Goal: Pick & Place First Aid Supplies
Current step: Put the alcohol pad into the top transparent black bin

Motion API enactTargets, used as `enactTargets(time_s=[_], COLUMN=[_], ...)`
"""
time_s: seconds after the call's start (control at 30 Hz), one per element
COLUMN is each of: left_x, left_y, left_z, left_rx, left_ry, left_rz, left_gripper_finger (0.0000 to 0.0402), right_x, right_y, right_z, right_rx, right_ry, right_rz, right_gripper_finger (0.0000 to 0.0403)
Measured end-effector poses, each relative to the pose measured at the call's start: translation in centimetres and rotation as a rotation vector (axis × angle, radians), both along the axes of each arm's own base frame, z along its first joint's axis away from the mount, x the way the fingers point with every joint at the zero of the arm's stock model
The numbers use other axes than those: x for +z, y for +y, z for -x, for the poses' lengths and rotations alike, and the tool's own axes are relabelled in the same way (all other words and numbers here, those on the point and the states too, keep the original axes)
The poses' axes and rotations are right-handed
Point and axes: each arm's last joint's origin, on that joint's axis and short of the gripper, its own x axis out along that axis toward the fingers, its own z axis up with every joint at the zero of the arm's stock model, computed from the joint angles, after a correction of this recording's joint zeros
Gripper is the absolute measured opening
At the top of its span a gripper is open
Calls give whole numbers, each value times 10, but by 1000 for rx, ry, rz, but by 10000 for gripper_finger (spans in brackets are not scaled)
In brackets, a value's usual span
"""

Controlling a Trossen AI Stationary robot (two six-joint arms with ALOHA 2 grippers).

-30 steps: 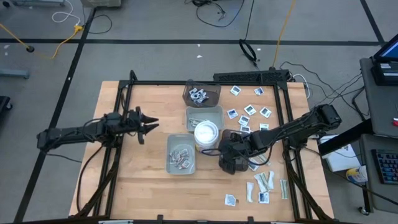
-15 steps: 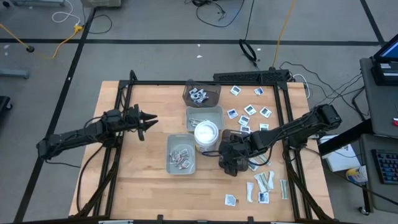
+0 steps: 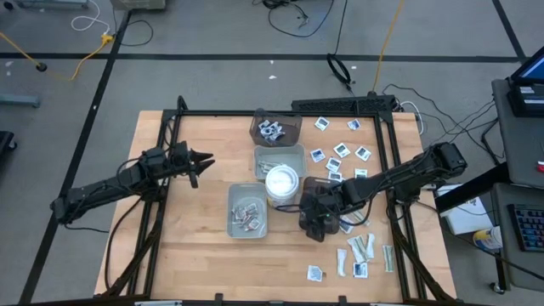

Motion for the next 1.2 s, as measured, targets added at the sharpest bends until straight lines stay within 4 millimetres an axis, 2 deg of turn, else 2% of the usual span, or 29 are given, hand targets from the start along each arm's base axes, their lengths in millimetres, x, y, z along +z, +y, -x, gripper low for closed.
enactTargets(time_s=[0.27, 0.67, 0.83, 1.07, 1.2], left_x=[0, 0, 0, 0, 0], left_y=[0, 0, 0, 0, 0], left_z=[0, 0, 0, 0, 0], left_rx=[7, 15, 15, 15, 15], left_ry=[0, -2, -1, -1, -4], left_rz=[0, -1, 0, -1, -2], left_gripper_finger=[129, 129, 129, 129, 129], right_x=[12, 60, 74, 63, 59], right_y=[-3, -17, -19, 16, 41], right_z=[11, 46, 68, 80, 77], right_rx=[46, -33, -82, -198, -270], right_ry=[54, -44, -38, 117, 192], right_rz=[-127, -193, -237, -311, -360], right_gripper_finger=[210, 210, 210, 210, 210])
